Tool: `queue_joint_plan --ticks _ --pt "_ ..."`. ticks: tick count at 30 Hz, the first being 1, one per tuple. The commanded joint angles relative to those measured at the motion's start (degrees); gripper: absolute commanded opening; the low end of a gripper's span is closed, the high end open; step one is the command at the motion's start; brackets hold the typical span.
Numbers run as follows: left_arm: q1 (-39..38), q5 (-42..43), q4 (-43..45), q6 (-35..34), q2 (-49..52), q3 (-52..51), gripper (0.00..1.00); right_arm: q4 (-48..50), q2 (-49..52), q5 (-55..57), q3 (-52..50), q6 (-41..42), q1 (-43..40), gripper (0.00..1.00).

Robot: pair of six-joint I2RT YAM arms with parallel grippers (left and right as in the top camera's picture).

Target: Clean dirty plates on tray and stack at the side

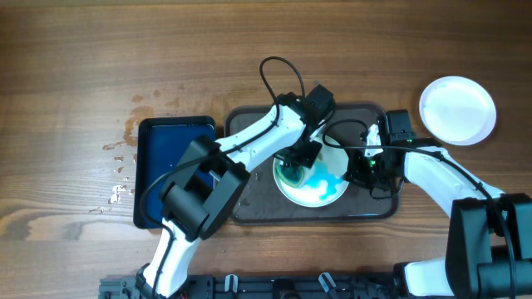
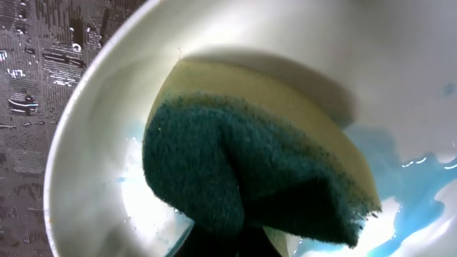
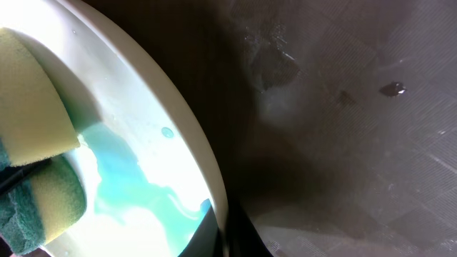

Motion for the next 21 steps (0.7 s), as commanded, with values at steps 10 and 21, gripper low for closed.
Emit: queue_joint_plan --ticks 10,21 --pt "-1.05 2.43 -9.11 -1.64 3.41 7.65 0.04 -0.02 0.85 1.2 -0.9 -0.13 0.24 0.04" --pt "-4.15 2.4 -9.33 -3.87 1.31 10.86 0.04 0.44 0.85 1.18 -0.9 -0.22 0.24 0.04"
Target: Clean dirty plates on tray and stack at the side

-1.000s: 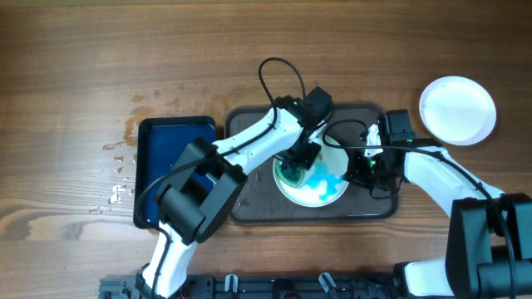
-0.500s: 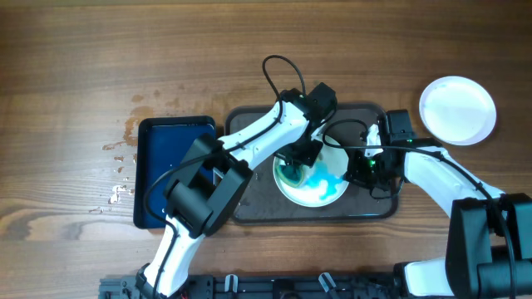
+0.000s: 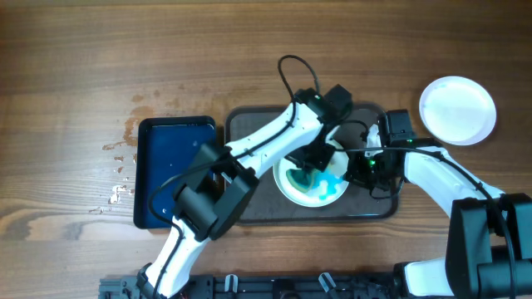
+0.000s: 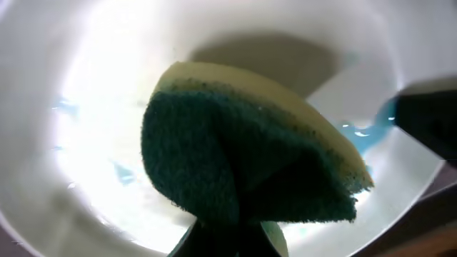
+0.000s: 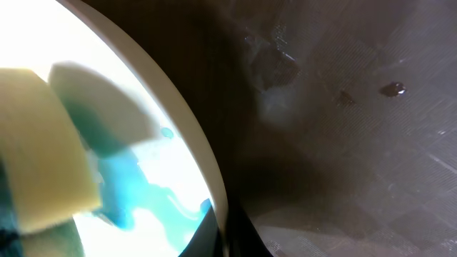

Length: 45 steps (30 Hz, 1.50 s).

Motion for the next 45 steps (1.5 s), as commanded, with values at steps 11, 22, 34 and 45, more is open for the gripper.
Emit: queue_joint_plan --ticks 11,22,34,45 --pt "-1.25 4.2 7.78 -3.8 2.56 1.2 0.04 0.26 0.85 1.2 -0.9 -0.31 0.24 0.04" --pt "-3.34 7.15 6.99 -6.38 9.7 1.2 0.04 -0.2 0.85 1.2 -0.9 -0.24 0.24 0.04" --pt "-3.04 5.11 6.05 -7.85 10.08 1.22 0.04 -0.46 0.85 1.2 -0.9 -0.24 0.24 0.04" --pt "3.02 -11.39 -1.36 -9.81 -2.71 1.27 0.04 0.0 0.85 1.2 -0.9 -0.2 0.24 0.04"
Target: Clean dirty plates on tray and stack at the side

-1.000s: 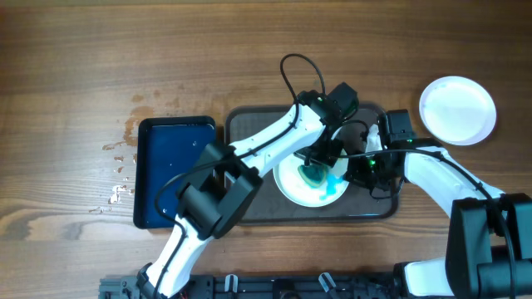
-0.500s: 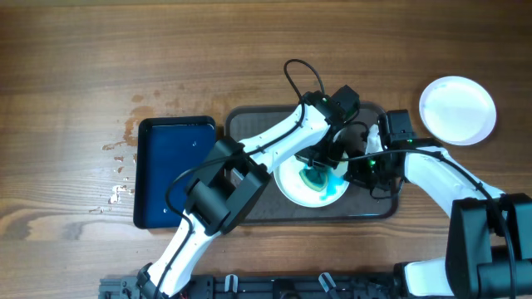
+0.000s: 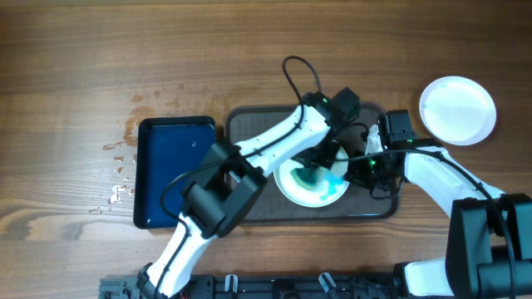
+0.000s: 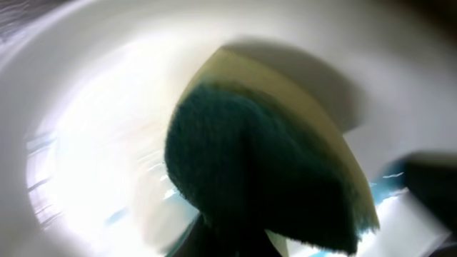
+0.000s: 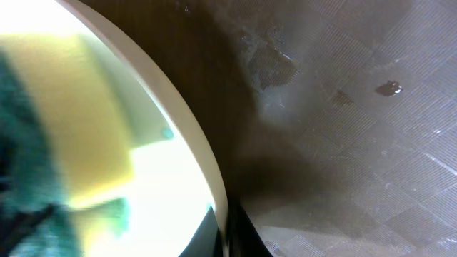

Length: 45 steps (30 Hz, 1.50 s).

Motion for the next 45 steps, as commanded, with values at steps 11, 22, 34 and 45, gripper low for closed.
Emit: queue_joint_plan --ticks 11,22,34,45 --pt "21.99 -8.04 -7.52 -5.86 -13.18 -0.79 0.04 5.68 0.68 -3.54 1.16 -0.28 0.24 0.04" --pt "34.45 -3.32 -13.73 -6.23 -16.46 -0.79 0.04 -3.13 -6.43 15.54 15.78 -0.85 0.24 0.04" --pt "34.4 -3.32 -12.61 -6.23 -16.46 -0.79 0.04 -31.08 -7.43 35.43 28.63 4.87 0.24 0.05" --pt "34.38 -1.29 -12.44 -4.17 -16.46 -0.79 0.04 -38.42 -7.41 41.55 28.81 9.62 0.24 0.04"
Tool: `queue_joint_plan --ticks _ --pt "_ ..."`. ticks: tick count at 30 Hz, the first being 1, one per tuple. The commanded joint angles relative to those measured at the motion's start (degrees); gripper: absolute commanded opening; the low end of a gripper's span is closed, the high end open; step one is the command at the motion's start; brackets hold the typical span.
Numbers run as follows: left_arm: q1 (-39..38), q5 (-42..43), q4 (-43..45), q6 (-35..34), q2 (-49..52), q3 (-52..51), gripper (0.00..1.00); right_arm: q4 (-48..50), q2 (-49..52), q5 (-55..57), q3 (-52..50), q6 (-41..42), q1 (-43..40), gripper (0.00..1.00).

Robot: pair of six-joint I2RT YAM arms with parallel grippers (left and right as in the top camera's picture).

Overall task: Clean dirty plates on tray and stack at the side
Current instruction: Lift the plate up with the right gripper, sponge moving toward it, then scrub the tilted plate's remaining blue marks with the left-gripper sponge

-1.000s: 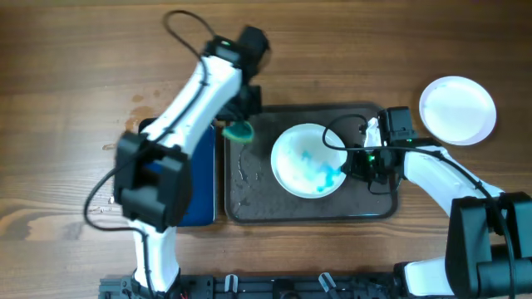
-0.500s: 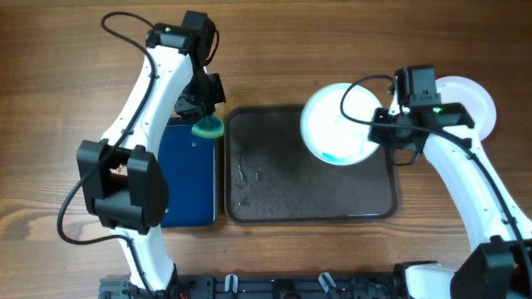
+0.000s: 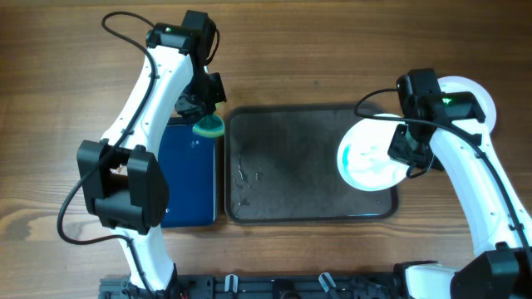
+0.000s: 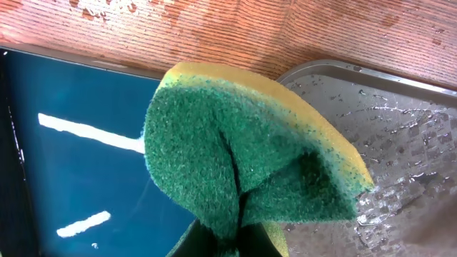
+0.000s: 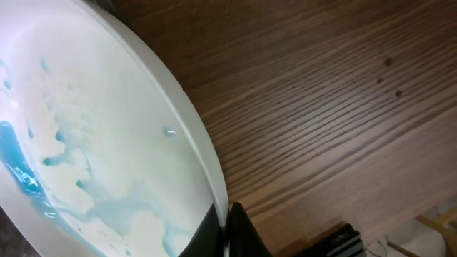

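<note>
My left gripper [image 3: 204, 106] is shut on a green and yellow sponge [image 3: 208, 126], folded between the fingers [image 4: 235, 150]. It hangs over the top right corner of the blue tray [image 3: 187, 178], beside the grey tray [image 3: 291, 166]. My right gripper [image 3: 405, 151] is shut on the rim of a white plate [image 3: 368, 158] at the grey tray's right end. In the right wrist view the plate [image 5: 93, 143] is tilted over bare wood and carries a pale blue film and a blue streak. A second white plate [image 3: 474, 100] lies on the table at the far right, partly under my right arm.
The blue tray [image 4: 71, 143] holds blue liquid. The grey tray [image 4: 400, 135] is wet with droplets. Water spots mark the wood left of the blue tray [image 3: 120, 170]. The arm bases run along the table's front edge.
My left gripper has left the plate and now holds the sponge over the blue tray's corner. My right gripper has brought the plate from the grey tray's middle to its right end, raised over the wood.
At first the sponge pressed into the plate's left part, with my right gripper pinching the rim. Then it sat at the centre, then towards the right, and the blue puddle thinned. Now the sponge is away at the blue tray and the plate is held at the right.
</note>
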Motion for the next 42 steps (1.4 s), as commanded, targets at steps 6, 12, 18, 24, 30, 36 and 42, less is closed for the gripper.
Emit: queue_joint_plan --ticks 6,12,18,24,30,36,42 --pt "-0.07 6.49 1.14 3.58 -1.44 -0.22 0.04 6.51 -0.85 -3.04 1.27 -3.98 0.22 0.04" --pt "-1.42 16.31 2.49 8.37 -1.44 -0.22 0.04 13.0 -0.83 -9.94 1.27 -7.76 0.22 0.04" --pt "-6.38 23.8 5.4 8.44 -1.44 -0.22 0.04 13.92 0.2 -11.19 1.22 -8.07 0.22 0.04" --pt "-13.18 30.27 11.19 4.96 -1.44 -0.22 0.04 14.14 1.86 -12.96 1.22 -8.81 0.22 0.04" --pt "-21.07 33.31 20.92 -1.4 -1.27 -0.24 0.04 14.99 2.03 -14.36 1.22 -8.7 0.22 0.04" --pt "-26.47 33.92 29.81 -7.41 -0.79 -0.24 0.04 14.95 2.23 -15.47 1.22 -8.72 0.2 0.04" --pt "-28.15 33.9 32.63 -13.09 2.6 -0.24 0.04 15.15 2.25 -16.72 1.22 -8.72 0.2 0.04"
